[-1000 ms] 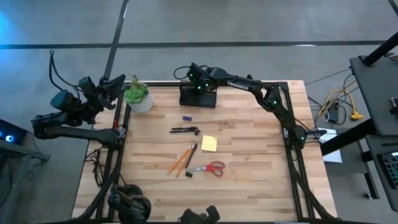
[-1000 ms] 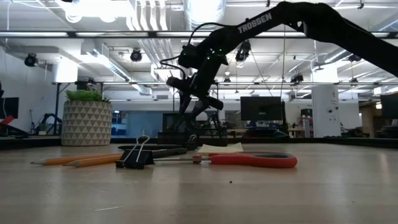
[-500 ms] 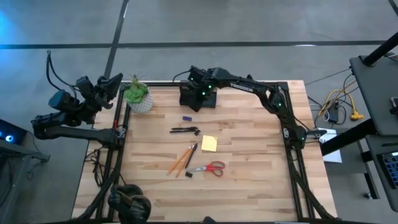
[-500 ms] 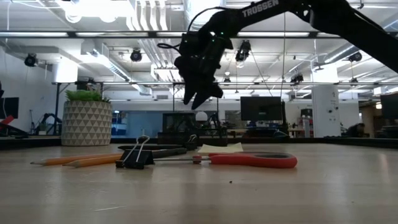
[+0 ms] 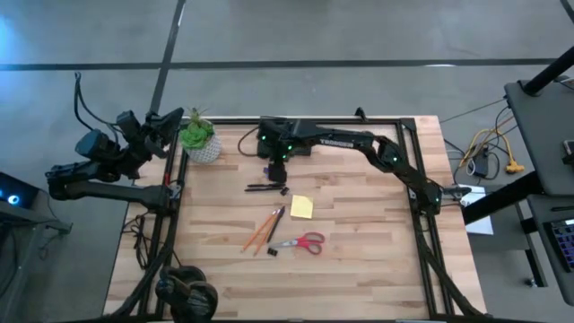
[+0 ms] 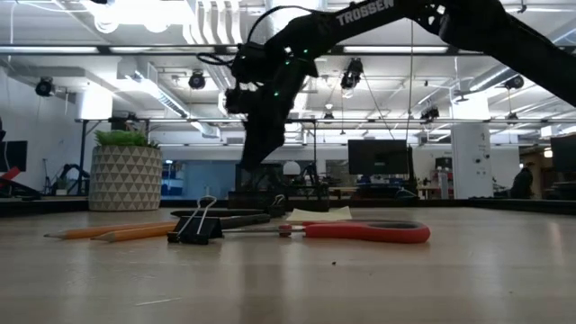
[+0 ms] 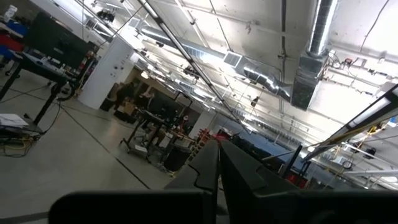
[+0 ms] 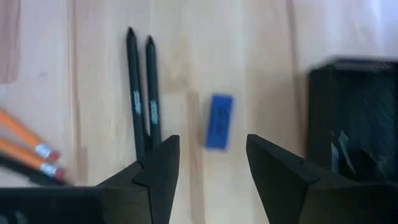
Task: Pick and place office supplies into organizer
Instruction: Put the eraser into the bottom left section of black desk organizer
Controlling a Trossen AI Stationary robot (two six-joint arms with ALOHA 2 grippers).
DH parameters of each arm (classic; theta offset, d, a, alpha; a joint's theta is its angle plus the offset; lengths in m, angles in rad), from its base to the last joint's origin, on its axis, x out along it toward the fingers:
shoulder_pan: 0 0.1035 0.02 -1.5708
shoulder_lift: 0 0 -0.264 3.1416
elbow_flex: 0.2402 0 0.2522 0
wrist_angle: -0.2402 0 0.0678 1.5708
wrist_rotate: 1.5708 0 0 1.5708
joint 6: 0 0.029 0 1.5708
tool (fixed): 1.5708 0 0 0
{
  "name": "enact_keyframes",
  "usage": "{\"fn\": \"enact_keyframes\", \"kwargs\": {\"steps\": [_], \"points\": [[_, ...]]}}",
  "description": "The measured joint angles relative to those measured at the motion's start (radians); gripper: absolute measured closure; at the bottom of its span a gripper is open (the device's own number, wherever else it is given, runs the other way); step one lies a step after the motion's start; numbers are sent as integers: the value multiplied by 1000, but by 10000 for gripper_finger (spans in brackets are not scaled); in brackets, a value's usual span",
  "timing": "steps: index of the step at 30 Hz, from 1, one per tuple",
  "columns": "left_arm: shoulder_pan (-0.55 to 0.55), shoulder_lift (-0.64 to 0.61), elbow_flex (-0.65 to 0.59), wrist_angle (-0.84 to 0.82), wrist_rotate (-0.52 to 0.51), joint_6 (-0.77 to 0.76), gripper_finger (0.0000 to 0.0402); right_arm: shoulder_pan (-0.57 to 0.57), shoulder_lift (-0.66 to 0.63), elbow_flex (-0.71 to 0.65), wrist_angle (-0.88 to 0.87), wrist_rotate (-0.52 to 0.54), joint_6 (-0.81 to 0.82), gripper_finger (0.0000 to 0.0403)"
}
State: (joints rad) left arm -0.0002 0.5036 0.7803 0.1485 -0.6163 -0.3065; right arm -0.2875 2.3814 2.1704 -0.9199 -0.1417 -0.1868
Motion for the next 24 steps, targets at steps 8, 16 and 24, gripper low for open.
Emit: {"fn": "enact_keyframes", "kwargs": {"steps": [8, 16, 24], "points": [[0, 8, 0, -41, 0, -1, 402, -1, 26, -1, 30, 14, 134, 218], [0, 11, 0, -296, -9, -42, 402, -1, -114, 22, -166, 13, 153, 227], [12, 101, 2, -453, -29, -87, 402, -5, -406, 26, -202, 160, 221, 231]]}}
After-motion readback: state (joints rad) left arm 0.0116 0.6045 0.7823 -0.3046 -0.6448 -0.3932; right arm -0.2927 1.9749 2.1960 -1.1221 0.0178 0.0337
